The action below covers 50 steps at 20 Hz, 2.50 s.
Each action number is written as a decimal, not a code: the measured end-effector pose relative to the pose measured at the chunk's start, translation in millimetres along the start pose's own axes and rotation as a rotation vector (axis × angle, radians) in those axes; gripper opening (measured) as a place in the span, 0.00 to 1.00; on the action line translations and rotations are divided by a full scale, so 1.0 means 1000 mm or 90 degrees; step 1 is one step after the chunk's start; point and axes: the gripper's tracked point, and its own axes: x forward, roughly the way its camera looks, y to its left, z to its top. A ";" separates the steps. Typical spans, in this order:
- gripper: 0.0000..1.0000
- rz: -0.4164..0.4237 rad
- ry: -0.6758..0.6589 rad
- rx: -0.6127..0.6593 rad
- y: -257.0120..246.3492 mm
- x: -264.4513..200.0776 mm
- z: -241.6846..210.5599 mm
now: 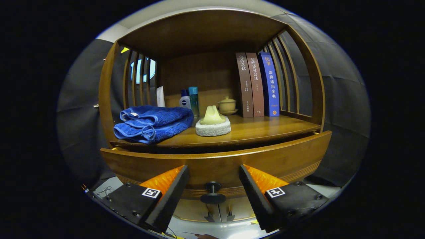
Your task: Pull open the drawer, take out the items inside it, and place them on the countertop above the cabinet.
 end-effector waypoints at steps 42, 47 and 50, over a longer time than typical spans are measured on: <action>0.99 0.010 -0.090 -0.037 0.018 -0.105 0.149; 0.99 0.013 -0.106 -0.045 0.025 -0.141 0.186; 0.99 0.021 -0.116 -0.048 0.031 -0.164 0.204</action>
